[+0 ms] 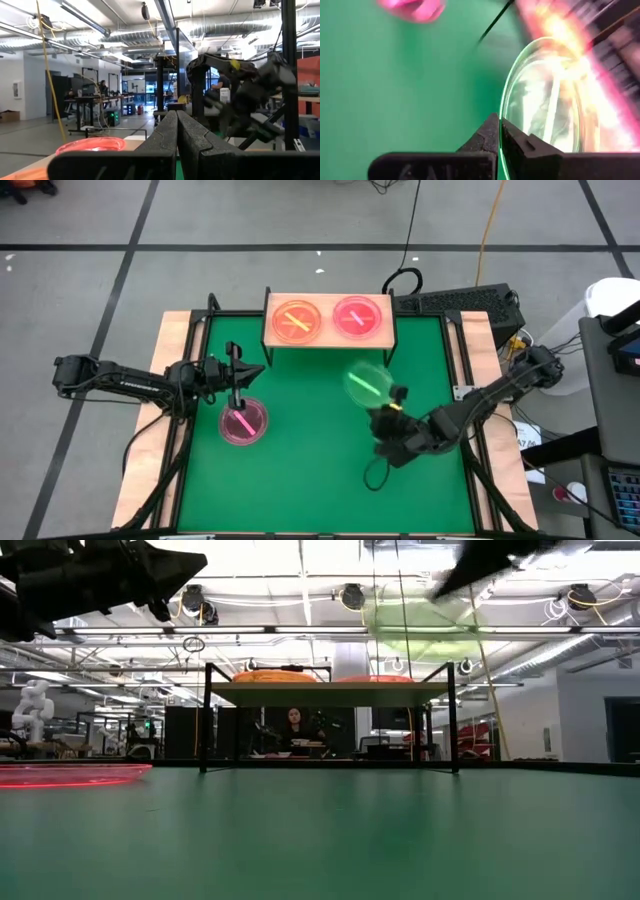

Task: Place and stack plates onto a shelf
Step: Stack the green plate on the pink plate on the shelf

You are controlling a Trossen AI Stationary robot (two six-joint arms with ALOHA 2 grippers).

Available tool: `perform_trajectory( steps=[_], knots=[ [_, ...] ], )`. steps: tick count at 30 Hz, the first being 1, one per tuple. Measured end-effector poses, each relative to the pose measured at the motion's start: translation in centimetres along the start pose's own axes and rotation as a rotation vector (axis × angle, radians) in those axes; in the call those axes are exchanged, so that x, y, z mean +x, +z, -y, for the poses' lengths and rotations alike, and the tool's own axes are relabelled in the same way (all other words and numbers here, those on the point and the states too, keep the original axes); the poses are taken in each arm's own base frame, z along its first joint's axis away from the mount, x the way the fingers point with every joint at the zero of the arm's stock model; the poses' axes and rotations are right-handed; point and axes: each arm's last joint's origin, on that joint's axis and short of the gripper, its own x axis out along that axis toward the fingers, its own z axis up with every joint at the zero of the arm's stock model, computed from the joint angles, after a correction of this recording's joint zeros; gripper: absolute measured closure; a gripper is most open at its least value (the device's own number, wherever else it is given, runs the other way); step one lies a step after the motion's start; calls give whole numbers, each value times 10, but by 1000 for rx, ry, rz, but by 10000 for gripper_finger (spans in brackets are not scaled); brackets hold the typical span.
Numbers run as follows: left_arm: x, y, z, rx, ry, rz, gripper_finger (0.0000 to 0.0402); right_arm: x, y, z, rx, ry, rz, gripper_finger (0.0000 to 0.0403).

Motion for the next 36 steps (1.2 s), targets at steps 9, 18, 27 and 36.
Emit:
perform_trajectory(
  steps=[9,18,27,36],
  knots=[
    [0,1,0,-56,0,10,398,59,39,72,-89,-343,66,403],
    [0,1,0,-78,-1,12,398,112,21,156,101,-260,-31,403],
    [0,1,0,-78,-1,12,398,117,19,161,131,-149,-6,403],
    [0,1,0,-69,-2,12,398,119,17,155,95,-154,16,353]
  ],
)
